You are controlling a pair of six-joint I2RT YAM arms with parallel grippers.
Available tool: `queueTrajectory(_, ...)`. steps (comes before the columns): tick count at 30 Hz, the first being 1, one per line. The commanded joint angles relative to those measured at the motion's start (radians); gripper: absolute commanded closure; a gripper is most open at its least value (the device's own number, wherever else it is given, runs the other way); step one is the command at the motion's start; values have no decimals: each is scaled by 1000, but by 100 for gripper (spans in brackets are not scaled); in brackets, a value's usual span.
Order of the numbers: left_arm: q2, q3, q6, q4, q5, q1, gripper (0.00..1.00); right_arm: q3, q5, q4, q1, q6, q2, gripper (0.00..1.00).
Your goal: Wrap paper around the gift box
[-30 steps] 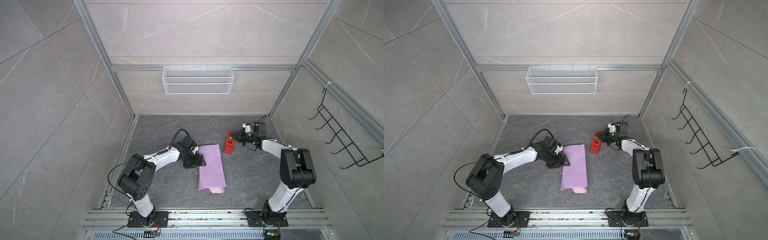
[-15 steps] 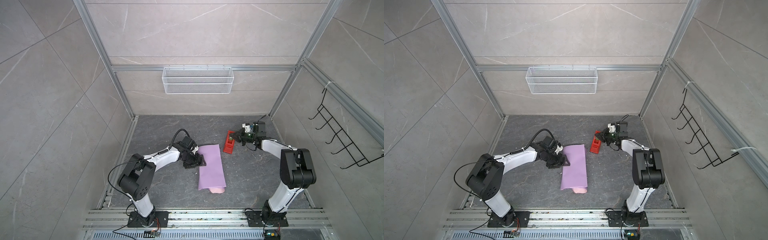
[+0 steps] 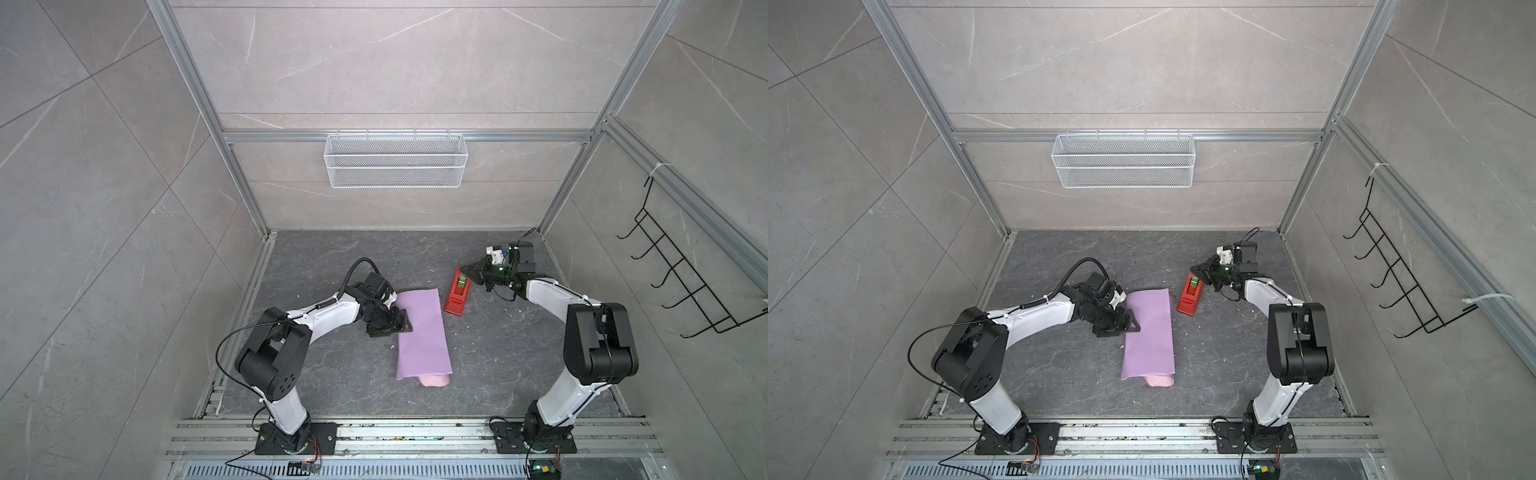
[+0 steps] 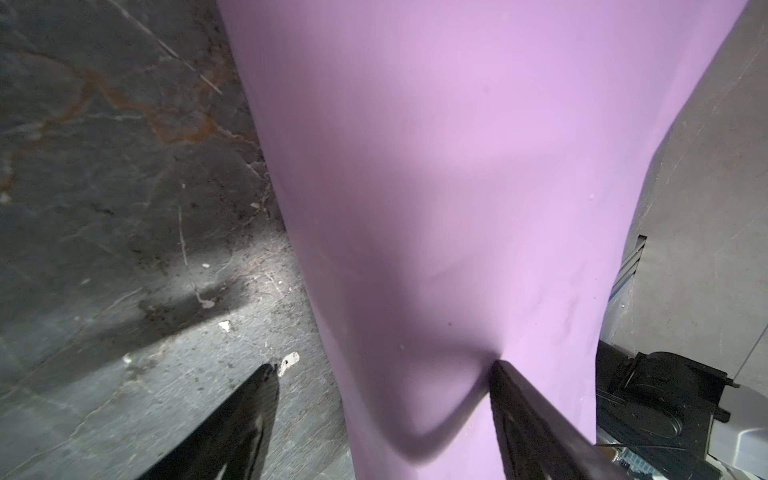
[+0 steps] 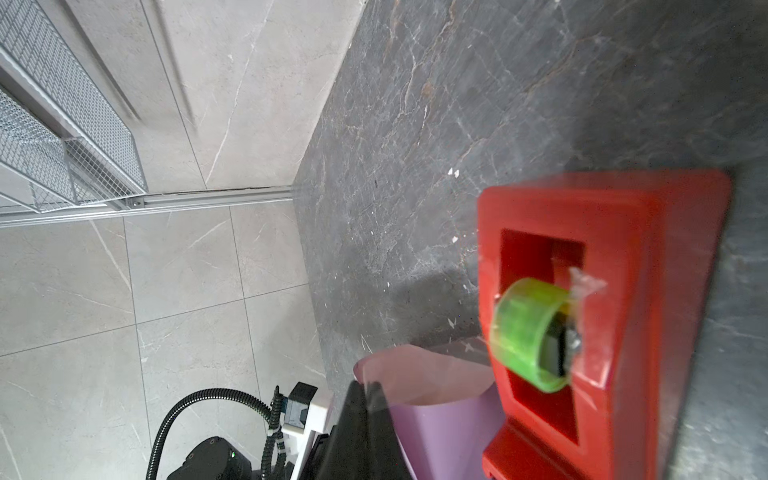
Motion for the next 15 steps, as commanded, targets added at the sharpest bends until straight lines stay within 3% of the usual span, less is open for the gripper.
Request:
queueTrajectory(1, 40, -17, 26, -86, -77, -5, 19, 17, -29, 40, 8, 1, 7, 100)
queueTrajectory(8, 38, -18, 28, -89, -80, -5, 19, 147, -28, -34, 6, -1, -13, 100)
queueTrajectory(15, 45, -18, 27, -82, -75, -5, 19, 78, -20, -17, 15, 8, -59, 100)
